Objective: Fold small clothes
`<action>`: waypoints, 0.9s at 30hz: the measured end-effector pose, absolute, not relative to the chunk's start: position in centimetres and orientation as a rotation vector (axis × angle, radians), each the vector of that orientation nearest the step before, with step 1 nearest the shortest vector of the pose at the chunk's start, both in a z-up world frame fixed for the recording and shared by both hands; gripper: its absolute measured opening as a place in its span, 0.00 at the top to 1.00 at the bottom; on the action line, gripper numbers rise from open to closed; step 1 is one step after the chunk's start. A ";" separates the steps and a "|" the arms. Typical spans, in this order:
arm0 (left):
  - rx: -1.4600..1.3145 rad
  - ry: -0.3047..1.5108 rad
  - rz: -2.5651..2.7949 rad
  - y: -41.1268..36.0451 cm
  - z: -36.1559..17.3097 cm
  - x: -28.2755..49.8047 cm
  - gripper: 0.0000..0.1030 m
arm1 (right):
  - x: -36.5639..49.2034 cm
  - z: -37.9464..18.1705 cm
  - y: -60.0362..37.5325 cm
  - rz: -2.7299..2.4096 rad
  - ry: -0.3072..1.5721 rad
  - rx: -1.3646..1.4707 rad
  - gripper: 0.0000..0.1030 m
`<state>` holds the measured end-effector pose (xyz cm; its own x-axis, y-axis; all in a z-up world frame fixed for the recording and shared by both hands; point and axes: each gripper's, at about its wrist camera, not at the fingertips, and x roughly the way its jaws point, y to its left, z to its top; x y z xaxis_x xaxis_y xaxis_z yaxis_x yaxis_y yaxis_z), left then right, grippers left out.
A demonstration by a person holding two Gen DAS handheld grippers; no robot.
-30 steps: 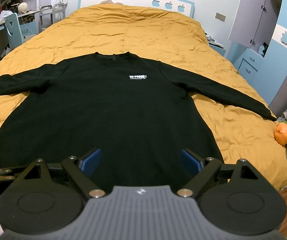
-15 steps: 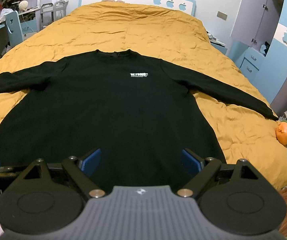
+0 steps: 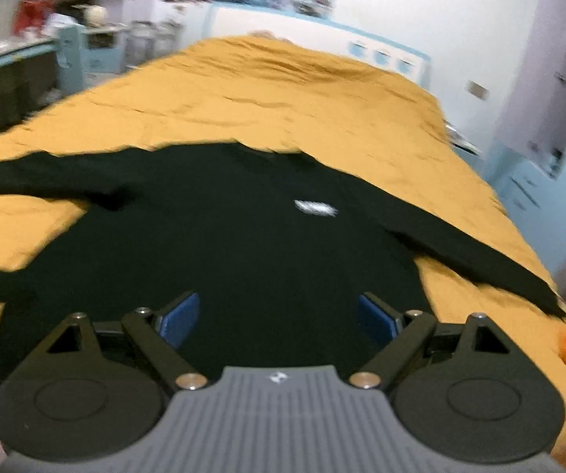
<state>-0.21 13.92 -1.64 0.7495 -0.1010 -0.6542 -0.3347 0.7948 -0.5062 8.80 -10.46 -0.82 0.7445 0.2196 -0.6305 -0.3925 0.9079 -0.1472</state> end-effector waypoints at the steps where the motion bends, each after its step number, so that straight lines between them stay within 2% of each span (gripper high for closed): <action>1: -0.685 0.697 0.145 15.4 -1.8 -0.6 0.11 | 9.2 -0.7 -9.7 0.379 0.643 -0.265 0.19; 10: -0.911 0.388 0.353 32.1 -5.8 -3.0 0.11 | 12.9 -3.2 1.6 0.657 0.536 -0.312 0.20; 16: -0.984 0.239 0.562 41.8 -9.3 -2.7 0.12 | 15.0 -4.9 7.7 0.785 0.423 -0.219 0.19; 23: -1.150 0.169 0.677 48.9 -12.7 -1.6 0.24 | 17.2 -7.3 12.0 0.749 0.514 -0.275 0.19; 27: -1.110 0.135 0.738 49.9 -13.9 -1.7 0.24 | 17.8 -8.9 12.7 0.769 0.581 -0.279 0.19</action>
